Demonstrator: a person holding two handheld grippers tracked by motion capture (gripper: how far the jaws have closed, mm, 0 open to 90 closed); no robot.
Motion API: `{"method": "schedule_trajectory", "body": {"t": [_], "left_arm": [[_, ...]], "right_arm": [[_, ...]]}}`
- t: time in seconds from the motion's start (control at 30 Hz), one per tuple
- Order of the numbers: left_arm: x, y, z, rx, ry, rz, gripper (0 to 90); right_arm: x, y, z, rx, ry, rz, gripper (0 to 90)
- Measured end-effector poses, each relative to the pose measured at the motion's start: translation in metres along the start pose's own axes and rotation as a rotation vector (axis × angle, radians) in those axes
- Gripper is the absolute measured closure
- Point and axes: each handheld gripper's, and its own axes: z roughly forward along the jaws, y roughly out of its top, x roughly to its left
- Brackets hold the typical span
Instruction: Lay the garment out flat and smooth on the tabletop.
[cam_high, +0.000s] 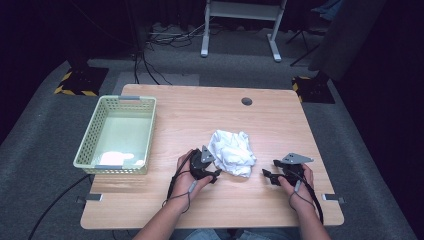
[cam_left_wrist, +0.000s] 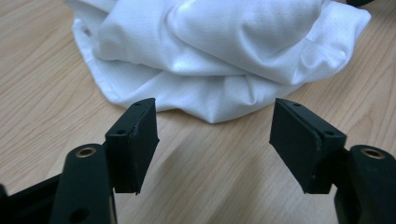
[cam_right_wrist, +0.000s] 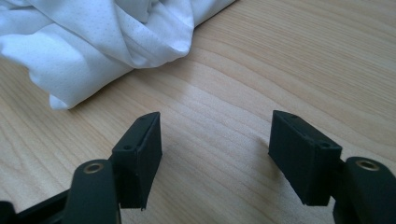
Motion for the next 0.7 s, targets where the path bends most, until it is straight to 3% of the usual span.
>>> {"method": "schedule_trajectory", "body": {"t": [0.17, 0.23, 0.33, 0.4, 0.5, 0.7], "left_arm": [[-0.005, 0.002, 0.014, 0.033, -0.031, 0.026, 40.9], [-0.006, 0.003, 0.018, 0.008, -0.044, 0.027, 46.4], [-0.009, 0.006, 0.019, 0.002, -0.067, 0.055, 68.9], [-0.012, 0.005, 0.020, -0.007, -0.062, 0.055, 77.4], [-0.011, 0.003, 0.019, -0.019, -0.070, 0.043, 79.8], [-0.014, 0.002, 0.019, -0.019, -0.053, 0.061, 80.1]], "right_arm": [[0.000, 0.000, 0.000, 0.003, 0.006, -0.008, 32.3], [0.001, 0.000, 0.000, 0.007, 0.012, -0.013, 30.5], [0.001, 0.000, 0.001, 0.009, 0.017, -0.020, 29.1], [0.002, 0.000, 0.001, 0.008, 0.016, -0.021, 29.1], [0.003, 0.001, 0.001, 0.007, 0.016, -0.023, 29.8], [0.012, 0.010, -0.004, -0.009, 0.021, -0.033, 30.8]]}}
